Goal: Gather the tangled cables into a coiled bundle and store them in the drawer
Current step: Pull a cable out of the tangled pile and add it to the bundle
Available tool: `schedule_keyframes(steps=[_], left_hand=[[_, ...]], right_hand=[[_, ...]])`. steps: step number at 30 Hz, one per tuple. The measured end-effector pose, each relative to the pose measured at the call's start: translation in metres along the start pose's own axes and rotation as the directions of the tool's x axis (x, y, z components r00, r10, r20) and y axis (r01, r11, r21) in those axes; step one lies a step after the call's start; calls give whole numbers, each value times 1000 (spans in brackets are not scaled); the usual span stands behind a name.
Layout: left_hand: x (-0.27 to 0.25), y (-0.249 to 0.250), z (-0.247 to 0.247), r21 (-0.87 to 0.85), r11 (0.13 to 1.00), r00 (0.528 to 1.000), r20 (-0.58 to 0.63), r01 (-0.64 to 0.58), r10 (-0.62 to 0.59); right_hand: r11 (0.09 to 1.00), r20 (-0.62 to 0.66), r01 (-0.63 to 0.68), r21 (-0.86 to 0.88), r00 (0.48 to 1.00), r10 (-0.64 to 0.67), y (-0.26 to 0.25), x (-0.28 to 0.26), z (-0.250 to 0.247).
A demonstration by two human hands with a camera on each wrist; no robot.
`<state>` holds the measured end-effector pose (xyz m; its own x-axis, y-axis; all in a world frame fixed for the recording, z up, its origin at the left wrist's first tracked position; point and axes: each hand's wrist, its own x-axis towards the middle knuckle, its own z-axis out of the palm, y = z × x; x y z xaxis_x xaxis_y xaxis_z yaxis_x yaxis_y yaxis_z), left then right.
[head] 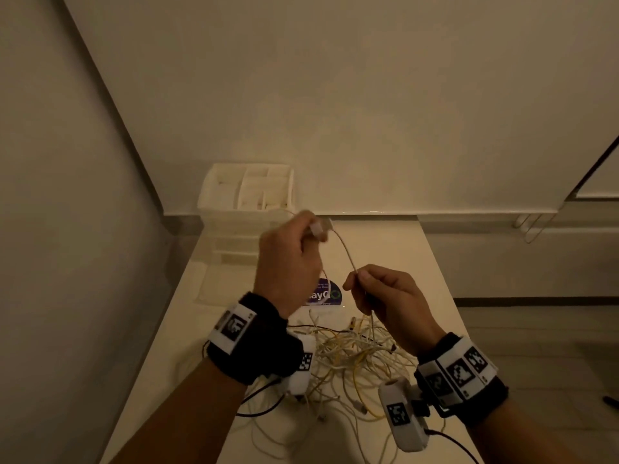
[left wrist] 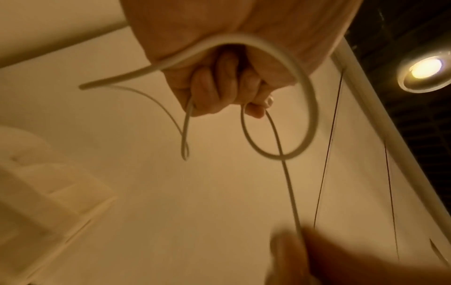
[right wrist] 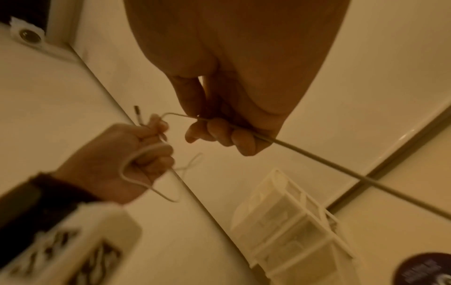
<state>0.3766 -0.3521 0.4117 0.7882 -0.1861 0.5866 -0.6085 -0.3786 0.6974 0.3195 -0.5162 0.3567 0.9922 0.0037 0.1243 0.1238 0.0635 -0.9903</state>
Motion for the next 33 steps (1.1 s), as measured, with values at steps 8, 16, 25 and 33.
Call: schedule_keyframes(steps=[8, 16, 25, 33], left_hand=[[36, -10, -51, -40, 999, 961, -274, 9, -19], [-13, 9, -36, 33, 979, 969, 154, -201, 194], [-34, -12, -9, 264, 960, 930, 368, -90, -14], [-30, -27, -24, 360, 933, 980, 193, -18, -55]], right_hand=[[990, -140, -118, -78, 984, 106, 57, -28, -13], [999, -132, -46, -1, 990, 46, 36, -26, 1], [995, 3, 20, -99, 1000, -19, 19, -13, 2], [836, -17, -46, -547, 999, 44, 79, -10, -13]])
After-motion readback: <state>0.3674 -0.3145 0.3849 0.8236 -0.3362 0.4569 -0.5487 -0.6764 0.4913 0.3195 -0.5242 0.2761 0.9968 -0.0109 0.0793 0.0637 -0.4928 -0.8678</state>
